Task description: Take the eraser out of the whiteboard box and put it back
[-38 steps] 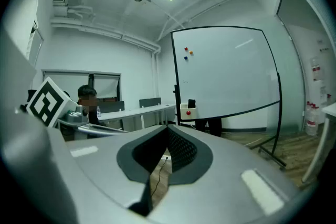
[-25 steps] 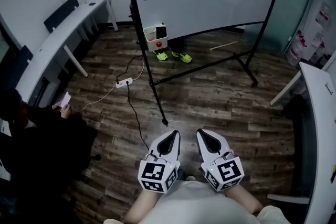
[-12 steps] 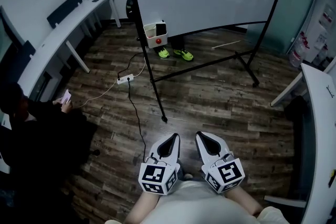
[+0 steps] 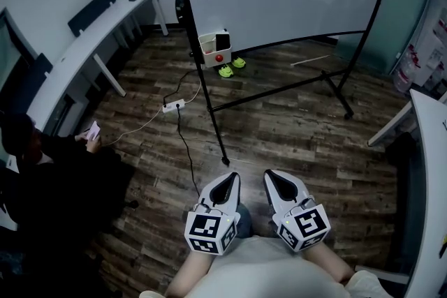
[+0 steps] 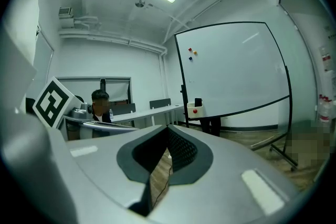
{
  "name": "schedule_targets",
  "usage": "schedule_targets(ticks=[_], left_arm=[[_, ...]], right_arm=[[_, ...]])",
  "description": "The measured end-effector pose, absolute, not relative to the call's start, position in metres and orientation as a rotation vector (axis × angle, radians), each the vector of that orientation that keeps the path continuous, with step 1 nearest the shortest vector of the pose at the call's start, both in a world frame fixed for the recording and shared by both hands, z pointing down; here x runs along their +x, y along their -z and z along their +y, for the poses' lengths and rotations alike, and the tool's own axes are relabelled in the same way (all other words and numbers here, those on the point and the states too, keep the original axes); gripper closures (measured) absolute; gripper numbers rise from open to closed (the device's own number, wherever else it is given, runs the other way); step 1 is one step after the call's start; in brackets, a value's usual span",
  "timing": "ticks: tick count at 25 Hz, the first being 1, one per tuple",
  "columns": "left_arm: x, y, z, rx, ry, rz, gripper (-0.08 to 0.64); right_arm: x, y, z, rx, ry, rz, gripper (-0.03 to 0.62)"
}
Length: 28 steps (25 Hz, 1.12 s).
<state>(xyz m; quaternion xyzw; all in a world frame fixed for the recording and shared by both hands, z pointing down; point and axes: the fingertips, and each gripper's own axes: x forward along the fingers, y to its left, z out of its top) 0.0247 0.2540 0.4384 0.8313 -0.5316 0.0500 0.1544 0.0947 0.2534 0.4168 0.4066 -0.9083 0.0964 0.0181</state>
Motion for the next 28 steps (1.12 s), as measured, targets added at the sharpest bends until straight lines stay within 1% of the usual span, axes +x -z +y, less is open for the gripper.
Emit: schedule_targets(ticks=[12, 28], left_arm=[[0.005, -0.434, 0.177, 2.389, -0.149, -1.513, 0.555], [-0.037, -0.42, 0.068, 2.426, -0.16, -1.448, 0.555]], right_arm=[[0.076, -0.409, 0.179, 1.278, -0.302, -2.822, 0.589], [0.03, -0.394, 0.064, 1.331, -0.299, -2.802, 0.589]])
